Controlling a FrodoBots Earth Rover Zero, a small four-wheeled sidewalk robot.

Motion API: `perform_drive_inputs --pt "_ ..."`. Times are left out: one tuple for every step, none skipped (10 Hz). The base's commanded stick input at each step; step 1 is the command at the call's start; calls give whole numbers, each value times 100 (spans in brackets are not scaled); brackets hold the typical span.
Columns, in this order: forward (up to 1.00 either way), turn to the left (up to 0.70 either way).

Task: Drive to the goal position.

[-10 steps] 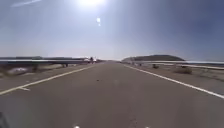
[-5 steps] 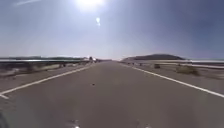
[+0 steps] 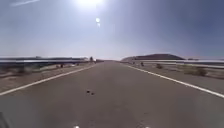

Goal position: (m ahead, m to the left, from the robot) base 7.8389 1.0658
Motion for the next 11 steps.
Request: perform_drive_inputs --pt "100 0" --pt "100 0" --pt "100 0" --pt "100 0" --pt "100 0" --pt "100 0" --pt "100 0" --pt "100 0" --pt "100 0" --pt "100 0" --pt "100 0"
